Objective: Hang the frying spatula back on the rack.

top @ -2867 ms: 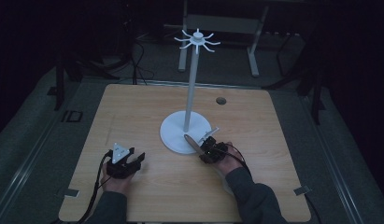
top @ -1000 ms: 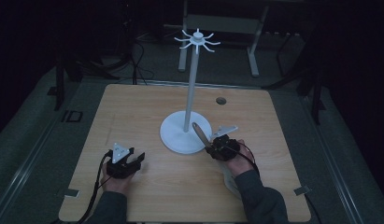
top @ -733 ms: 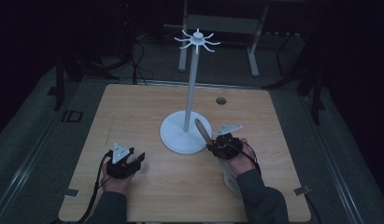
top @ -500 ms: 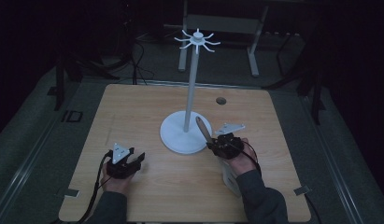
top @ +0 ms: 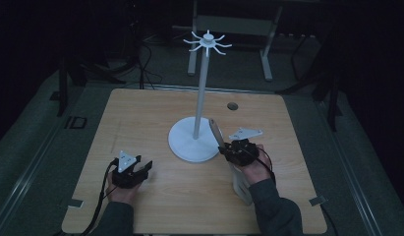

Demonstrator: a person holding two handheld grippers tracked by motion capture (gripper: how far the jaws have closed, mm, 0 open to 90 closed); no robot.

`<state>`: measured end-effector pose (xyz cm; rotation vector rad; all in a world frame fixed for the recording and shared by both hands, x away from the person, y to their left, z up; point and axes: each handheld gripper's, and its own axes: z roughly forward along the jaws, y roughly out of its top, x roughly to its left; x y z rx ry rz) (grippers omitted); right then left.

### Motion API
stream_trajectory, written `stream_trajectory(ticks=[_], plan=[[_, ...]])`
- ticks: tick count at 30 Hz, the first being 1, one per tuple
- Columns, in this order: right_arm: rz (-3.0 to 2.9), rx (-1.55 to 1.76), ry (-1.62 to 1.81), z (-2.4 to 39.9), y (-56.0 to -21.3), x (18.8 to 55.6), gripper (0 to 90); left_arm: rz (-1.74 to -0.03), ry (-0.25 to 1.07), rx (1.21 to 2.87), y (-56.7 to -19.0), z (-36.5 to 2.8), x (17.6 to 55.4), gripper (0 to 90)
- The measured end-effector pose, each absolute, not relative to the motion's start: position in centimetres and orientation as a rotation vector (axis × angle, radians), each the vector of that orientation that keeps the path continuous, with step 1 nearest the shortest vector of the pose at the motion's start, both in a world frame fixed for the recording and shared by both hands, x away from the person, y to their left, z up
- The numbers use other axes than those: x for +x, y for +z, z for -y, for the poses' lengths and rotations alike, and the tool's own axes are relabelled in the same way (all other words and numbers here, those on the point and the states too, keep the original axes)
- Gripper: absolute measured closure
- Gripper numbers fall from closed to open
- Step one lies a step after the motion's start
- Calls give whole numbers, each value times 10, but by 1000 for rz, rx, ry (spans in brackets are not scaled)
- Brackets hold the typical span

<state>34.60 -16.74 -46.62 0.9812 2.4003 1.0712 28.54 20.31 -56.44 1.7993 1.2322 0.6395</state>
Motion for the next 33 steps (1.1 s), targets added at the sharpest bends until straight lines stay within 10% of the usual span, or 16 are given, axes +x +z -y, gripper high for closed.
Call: stream_trajectory(ticks=[33], plan=[[-2303, 918, 1225, 166, -447, 341, 740, -1237, 634, 1793, -565, -203, 286, 475]])
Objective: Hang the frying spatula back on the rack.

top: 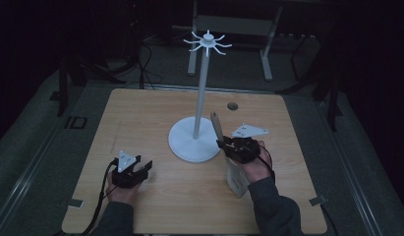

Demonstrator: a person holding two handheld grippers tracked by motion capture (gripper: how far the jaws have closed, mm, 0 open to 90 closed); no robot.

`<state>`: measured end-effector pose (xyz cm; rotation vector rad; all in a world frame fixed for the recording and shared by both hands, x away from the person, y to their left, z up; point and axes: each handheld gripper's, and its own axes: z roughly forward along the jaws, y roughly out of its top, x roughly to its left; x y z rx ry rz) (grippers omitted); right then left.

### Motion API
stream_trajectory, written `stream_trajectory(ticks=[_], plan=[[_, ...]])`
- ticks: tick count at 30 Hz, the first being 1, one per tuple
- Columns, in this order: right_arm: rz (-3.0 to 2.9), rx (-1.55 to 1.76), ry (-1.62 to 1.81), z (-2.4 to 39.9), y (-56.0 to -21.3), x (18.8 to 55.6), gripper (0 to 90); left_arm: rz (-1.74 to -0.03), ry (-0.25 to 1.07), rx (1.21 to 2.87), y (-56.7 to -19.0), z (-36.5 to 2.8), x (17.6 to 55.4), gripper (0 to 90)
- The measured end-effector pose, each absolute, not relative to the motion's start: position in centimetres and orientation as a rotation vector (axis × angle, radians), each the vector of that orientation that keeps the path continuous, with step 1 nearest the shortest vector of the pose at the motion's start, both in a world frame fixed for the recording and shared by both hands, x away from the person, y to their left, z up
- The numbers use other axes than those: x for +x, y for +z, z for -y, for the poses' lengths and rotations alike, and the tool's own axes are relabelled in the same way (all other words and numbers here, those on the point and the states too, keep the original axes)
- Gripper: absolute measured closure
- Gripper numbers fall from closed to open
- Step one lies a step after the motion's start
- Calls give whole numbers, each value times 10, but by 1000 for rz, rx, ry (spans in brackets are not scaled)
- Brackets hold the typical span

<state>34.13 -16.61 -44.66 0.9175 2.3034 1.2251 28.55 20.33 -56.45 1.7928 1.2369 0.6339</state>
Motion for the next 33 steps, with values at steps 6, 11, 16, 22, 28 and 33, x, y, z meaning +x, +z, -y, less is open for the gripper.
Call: stream_trajectory(ticks=[6, 11, 16, 22, 28, 33], plan=[[-2286, 904, 1257, 166, -443, 340, 740, -1238, 632, 1794, -565, -203, 286, 475], [-2273, 891, 1279, 166, -440, 340, 740, -1238, 633, 1794, -565, -203, 286, 475], [-2253, 893, 1310, 166, -437, 340, 741, -1237, 633, 1794, -565, -203, 286, 475], [-2233, 902, 1344, 168, -434, 341, 740, -1238, 635, 1795, -565, -203, 286, 475], [-2211, 915, 1377, 170, -432, 342, 740, -1237, 635, 1795, -565, -203, 286, 475], [-2190, 912, 1399, 169, -427, 342, 741, -1239, 634, 1795, -565, -203, 286, 475]])
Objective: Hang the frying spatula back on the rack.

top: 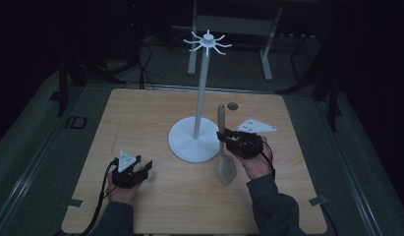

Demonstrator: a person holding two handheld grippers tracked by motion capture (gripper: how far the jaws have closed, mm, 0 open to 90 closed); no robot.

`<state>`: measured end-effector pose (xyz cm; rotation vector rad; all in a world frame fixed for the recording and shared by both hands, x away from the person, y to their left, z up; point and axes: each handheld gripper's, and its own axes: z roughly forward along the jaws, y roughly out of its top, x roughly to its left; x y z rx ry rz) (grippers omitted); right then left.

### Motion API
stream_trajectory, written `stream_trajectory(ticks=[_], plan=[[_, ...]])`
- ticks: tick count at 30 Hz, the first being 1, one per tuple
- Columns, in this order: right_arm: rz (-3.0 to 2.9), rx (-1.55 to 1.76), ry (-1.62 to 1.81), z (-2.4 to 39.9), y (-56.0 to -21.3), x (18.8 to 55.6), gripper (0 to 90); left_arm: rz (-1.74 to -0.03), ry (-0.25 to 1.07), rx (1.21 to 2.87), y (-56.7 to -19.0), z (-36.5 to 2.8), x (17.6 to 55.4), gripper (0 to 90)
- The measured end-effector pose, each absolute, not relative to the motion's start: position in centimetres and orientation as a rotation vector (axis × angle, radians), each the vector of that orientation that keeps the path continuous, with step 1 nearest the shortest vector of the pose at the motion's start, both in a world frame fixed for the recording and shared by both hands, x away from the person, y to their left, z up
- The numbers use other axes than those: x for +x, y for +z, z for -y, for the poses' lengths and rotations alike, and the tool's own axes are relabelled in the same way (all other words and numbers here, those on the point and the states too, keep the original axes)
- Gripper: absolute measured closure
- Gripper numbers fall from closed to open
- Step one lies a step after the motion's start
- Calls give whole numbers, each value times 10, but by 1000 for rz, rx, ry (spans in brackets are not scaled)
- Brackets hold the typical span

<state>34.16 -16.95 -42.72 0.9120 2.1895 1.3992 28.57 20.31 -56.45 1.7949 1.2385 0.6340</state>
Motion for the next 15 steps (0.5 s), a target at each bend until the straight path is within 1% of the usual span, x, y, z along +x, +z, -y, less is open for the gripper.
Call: stream_trajectory(ticks=[15], plan=[[-2147, 903, 1442, 169, -420, 342, 740, -1238, 633, 1794, -565, -203, 286, 475]])
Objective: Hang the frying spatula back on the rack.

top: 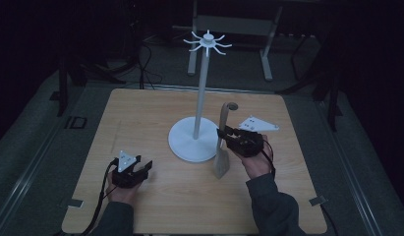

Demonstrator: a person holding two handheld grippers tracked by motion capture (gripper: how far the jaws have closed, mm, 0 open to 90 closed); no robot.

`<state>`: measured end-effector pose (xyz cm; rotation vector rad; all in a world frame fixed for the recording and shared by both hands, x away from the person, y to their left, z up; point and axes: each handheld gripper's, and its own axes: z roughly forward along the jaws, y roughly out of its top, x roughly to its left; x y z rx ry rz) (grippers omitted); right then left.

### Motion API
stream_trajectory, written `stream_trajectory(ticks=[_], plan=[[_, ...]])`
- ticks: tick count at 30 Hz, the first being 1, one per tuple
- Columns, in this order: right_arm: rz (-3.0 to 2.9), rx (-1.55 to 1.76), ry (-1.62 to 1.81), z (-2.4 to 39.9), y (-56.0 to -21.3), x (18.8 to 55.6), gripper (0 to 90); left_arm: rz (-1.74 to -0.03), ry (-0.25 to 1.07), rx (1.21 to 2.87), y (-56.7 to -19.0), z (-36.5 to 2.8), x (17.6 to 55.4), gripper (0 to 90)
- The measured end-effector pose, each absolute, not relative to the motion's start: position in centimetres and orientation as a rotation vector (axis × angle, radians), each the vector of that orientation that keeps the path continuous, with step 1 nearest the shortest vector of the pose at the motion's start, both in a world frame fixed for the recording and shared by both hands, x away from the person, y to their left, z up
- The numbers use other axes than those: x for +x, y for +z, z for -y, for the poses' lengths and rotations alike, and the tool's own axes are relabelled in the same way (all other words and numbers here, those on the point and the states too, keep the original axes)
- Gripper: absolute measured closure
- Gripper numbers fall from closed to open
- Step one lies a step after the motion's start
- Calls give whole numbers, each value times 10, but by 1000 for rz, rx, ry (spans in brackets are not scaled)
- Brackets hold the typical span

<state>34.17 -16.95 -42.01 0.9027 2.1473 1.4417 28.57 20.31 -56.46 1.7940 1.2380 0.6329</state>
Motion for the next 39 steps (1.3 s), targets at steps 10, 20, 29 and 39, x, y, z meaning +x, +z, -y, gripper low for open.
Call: stream_trajectory(ticks=[10, 20, 29, 39], plan=[[-2128, 897, 1455, 168, -415, 343, 740, -1237, 632, 1794, -565, -203, 286, 474], [-2123, 883, 1455, 166, -407, 347, 740, -1237, 633, 1795, -565, -203, 286, 474], [-2119, 872, 1464, 164, -398, 350, 740, -1237, 633, 1795, -564, -203, 286, 474], [-2108, 870, 1474, 164, -389, 354, 740, -1238, 632, 1794, -565, -204, 286, 473]])
